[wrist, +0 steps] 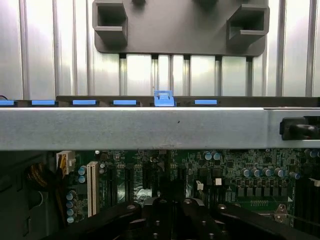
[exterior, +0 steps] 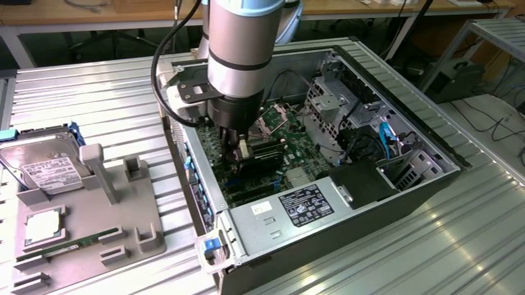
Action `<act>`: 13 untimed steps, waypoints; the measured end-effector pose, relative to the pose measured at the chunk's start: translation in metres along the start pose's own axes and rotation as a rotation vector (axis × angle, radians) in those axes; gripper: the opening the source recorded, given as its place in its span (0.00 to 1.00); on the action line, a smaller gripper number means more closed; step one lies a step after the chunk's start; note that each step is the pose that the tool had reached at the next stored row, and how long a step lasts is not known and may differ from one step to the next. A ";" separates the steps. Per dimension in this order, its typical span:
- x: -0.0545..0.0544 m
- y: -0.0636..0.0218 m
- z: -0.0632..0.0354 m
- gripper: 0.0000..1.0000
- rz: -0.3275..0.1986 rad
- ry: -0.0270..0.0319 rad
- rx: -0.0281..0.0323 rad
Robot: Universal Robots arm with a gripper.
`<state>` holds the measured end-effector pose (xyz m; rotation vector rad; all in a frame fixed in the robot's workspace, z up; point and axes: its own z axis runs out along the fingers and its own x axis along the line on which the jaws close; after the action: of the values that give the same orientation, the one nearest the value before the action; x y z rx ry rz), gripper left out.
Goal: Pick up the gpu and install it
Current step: 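Press down on the gpu until it lock into place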
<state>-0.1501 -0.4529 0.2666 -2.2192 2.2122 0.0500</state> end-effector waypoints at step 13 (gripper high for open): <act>-0.002 0.0005 -0.0341 0.11 -0.002 -0.0011 0.0009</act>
<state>-0.1500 -0.4517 0.3008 -2.2199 2.2094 0.0502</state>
